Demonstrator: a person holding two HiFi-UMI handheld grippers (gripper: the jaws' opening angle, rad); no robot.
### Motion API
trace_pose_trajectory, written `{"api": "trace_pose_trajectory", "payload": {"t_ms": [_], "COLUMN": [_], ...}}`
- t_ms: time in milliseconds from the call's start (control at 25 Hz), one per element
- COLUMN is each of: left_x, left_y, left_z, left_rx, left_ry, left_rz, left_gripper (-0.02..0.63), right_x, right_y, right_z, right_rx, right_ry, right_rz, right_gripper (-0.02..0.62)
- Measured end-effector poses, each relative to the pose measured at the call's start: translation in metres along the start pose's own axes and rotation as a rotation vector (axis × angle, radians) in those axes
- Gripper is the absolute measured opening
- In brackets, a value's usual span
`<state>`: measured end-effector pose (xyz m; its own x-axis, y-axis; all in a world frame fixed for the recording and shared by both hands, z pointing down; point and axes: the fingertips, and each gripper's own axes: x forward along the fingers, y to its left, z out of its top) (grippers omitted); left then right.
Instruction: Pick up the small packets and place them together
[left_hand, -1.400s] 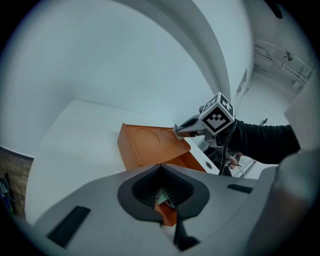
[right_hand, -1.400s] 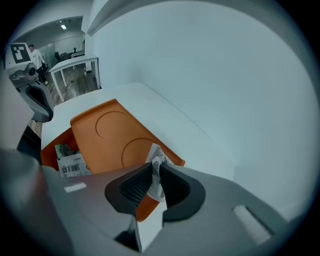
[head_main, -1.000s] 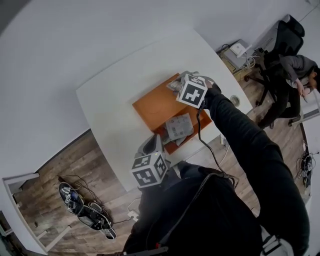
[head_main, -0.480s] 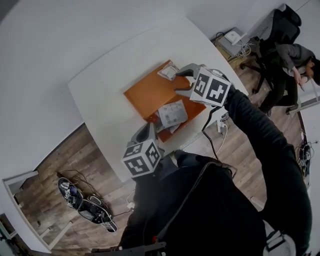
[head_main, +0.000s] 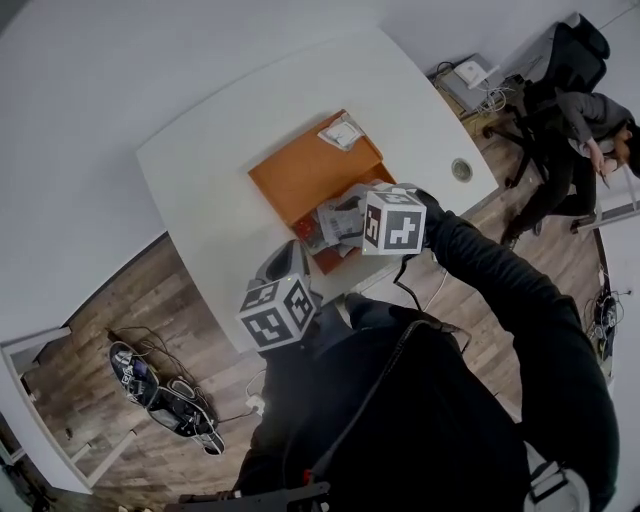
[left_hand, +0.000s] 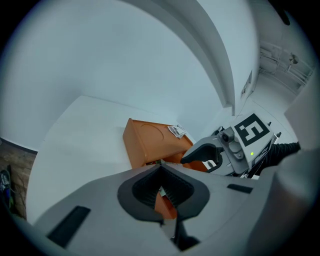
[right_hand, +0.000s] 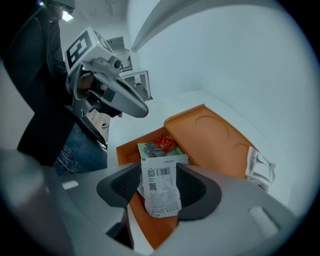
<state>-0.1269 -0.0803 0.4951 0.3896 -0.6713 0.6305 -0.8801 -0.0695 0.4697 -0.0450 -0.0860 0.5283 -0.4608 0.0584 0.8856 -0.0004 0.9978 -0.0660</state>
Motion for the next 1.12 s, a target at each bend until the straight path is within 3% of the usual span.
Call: {"api": "trace_pose_trajectory", "payload": {"t_ms": [360,760,920,1120], "left_x": [-0.014,-0.012,-0.012,-0.013], "left_y": [0.021,0.019,0.018,0.016], "left_z": [-0.008,-0.008,-0.007,-0.005], "left_rx": [-0.037,-0.037,-0.030,-0.016], "left_ry": [-0.019,-0.015,-0.014,-0.014], "left_rz": [0.042,0.038,0.039,0.038], "left_gripper": [-0.002,-0.002,-0.002,-0.002], "right_x": [0.044,0.051,0.048,0.038], "right_y": [0.009,0.004,0.005,0.006], "right_z": [-0.022,-0.028,-0.029,-0.026], "right_rx": [-0.052,-0.047,-0.037,-0.006], "right_ry": [0.140,0.164,0.166,0.147], "right_rz": [0.025,0.007,0.019,0.019], "right_gripper": [0.209,0.192,0.160,0.071]}}
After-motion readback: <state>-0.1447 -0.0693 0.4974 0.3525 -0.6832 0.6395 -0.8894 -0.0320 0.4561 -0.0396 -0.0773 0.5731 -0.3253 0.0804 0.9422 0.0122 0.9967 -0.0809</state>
